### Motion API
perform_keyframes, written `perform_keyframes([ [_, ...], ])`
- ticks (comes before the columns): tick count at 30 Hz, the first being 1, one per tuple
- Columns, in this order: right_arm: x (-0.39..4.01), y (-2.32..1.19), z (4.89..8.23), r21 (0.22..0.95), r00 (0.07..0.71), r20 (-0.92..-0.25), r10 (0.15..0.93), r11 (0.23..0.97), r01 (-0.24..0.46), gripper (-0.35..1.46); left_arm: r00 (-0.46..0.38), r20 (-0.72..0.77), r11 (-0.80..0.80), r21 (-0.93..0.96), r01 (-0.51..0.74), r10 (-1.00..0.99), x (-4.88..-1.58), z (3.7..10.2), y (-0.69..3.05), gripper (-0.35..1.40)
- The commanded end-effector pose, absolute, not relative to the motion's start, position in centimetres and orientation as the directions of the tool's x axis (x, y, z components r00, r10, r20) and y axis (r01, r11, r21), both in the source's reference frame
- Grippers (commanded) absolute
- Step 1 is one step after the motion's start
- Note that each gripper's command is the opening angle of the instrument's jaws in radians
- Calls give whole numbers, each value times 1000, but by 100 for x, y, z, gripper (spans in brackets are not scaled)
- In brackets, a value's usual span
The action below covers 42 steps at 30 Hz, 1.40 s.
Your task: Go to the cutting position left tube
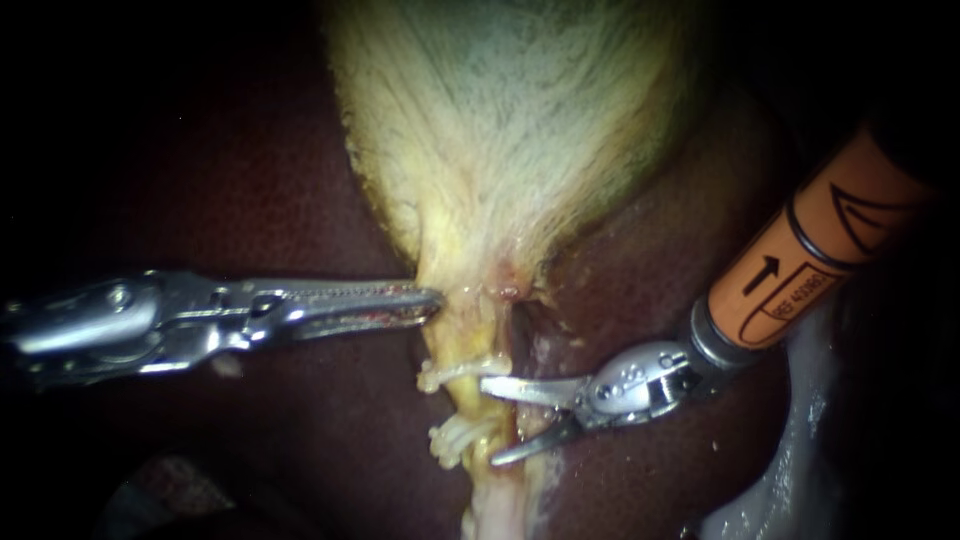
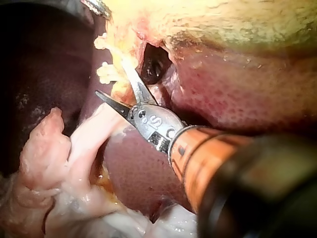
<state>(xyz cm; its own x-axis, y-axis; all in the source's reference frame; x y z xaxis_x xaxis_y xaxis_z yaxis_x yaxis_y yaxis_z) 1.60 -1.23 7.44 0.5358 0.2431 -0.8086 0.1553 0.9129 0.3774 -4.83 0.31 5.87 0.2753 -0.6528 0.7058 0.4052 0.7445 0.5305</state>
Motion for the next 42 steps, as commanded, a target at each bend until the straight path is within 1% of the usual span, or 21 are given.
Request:
perform_keyframes([
  [1, 160, -123, 746, 377, 541, -806, 241, 913, 155, 140, 273, 707, 745, 532, 403, -652, -484, 585, 30, -5],
  [7, 160, -122, 756, 373, 570, -789, 229, 916, 149, 138, 269, 710, 747, 537, 393, -651, -491, 568, 21, -5],
  [14, 172, -122, 761, 371, 572, -788, 230, 918, 141, 140, 267, 712, 749, 541, 383, -650, -497, 558, 14, -5],
  [17, 177, -127, 757, 382, 556, -798, 234, 909, 165, 142, 267, 712, 750, 541, 381, -650, -496, 561, 15, -5],
  [18, 178, -130, 754, 386, 544, -806, 233, 904, 184, 142, 267, 712, 750, 541, 381, -650, -496, 563, 16, -5],
  [20, 179, -136, 749, 384, 533, -816, 223, 899, 212, 138, 267, 712, 750, 542, 379, -649, -494, 568, 19, -5],
  [24, 184, -141, 741, 402, 506, -829, 239, 884, 240, 136, 268, 712, 751, 543, 376, -649, -490, 578, 25, -5],
  [31, 201, -139, 743, 423, 480, -832, 277, 878, 226, 136, 267, 712, 750, 542, 379, -650, -489, 584, 29, -5],
  [35, 212, -134, 749, 433, 479, -828, 292, 876, 214, 138, 267, 712, 750, 542, 379, -650, -490, 584, 29, -5],
  [40, 221, -129, 756, 455, 470, -821, 325, 869, 194, 138, 267, 712, 750, 541, 380, -649, -491, 585, 28, -5],
  [42, 223, -128, 758, 472, 458, -816, 352, 863, 178, 140, 267, 712, 750, 541, 381, -649, -492, 585, 28, -5],
])
